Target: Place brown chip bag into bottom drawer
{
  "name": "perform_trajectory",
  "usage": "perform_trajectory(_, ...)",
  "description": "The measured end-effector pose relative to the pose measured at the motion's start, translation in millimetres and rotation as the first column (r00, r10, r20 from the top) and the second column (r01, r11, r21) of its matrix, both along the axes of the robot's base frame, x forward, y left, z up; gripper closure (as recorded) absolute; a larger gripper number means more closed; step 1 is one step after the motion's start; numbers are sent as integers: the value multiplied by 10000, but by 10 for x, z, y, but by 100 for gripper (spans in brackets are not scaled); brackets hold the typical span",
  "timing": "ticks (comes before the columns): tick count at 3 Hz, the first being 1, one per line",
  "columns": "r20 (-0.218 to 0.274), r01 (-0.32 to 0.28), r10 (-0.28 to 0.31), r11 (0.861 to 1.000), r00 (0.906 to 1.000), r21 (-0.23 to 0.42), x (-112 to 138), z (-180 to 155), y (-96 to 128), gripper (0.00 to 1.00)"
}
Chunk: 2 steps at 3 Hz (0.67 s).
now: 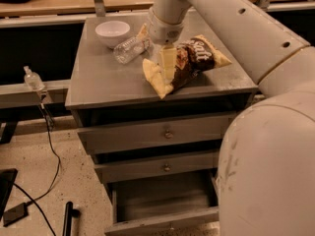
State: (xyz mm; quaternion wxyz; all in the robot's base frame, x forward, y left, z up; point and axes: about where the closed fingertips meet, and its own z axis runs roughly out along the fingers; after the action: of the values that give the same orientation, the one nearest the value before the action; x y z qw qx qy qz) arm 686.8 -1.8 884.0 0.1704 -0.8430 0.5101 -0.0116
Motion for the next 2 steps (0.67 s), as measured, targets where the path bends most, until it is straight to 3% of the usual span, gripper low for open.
perform_trajectory(1, -539, 351, -357, 9993, 9979, -107, -34, -207, -161, 0)
perform_trajectory(2, -1218, 1024, -1056, 9942, 9869, -320, -161, -447, -530, 0)
